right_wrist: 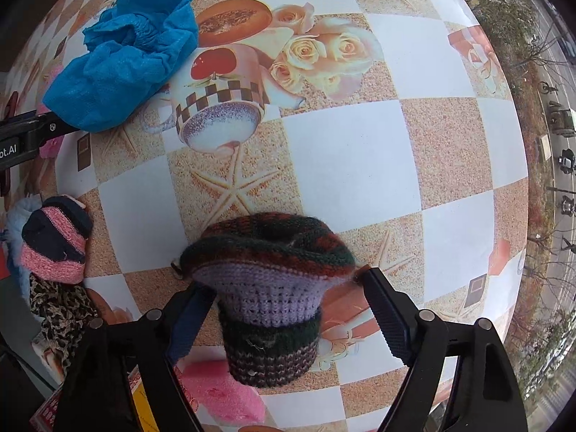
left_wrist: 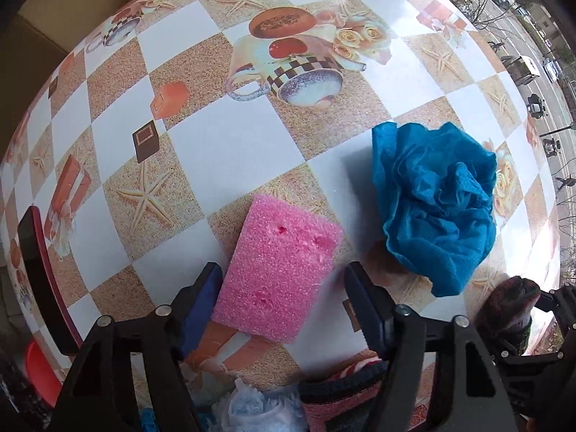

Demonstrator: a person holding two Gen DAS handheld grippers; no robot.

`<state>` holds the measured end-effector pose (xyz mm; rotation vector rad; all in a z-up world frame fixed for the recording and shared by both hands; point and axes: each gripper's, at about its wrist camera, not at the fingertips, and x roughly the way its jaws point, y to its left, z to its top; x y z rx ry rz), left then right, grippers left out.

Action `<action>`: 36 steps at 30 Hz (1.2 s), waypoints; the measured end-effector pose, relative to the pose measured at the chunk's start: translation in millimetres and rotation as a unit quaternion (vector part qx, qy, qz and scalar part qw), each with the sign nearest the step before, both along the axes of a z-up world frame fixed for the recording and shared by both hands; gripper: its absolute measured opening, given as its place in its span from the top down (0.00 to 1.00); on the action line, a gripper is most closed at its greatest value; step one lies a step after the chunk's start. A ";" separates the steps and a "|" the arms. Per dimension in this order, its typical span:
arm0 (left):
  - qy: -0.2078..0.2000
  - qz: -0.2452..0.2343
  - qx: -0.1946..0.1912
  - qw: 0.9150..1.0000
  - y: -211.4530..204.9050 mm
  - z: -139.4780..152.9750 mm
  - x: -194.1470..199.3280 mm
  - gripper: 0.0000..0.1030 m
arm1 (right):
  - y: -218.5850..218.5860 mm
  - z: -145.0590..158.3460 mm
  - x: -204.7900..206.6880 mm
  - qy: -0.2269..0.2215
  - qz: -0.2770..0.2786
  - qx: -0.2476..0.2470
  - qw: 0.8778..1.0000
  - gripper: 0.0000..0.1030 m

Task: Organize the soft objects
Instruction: 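Grasp the purple knit hat with the right tool while the left tool grasps the pink sponge, then carry the hat with the right tool over the box while the left tool carries the sponge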

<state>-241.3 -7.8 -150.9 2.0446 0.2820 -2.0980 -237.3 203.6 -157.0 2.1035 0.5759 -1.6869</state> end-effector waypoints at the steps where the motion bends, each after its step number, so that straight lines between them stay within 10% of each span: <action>1: -0.001 -0.005 -0.004 1.000 2.1 2.8 -0.7 0.50 | -1.4 4.7 1.0 0.006 0.006 -0.006 1.000 0.55; 25: 0.078 0.024 -0.061 0.995 24.6 112.9 130.0 0.50 | 57.5 87.3 14.6 0.008 -0.068 -0.096 0.993 0.62; 36: 0.099 0.006 -0.043 0.994 76.9 141.9 212.4 0.50 | 80.6 119.8 83.8 0.019 -0.061 -0.094 0.993 0.62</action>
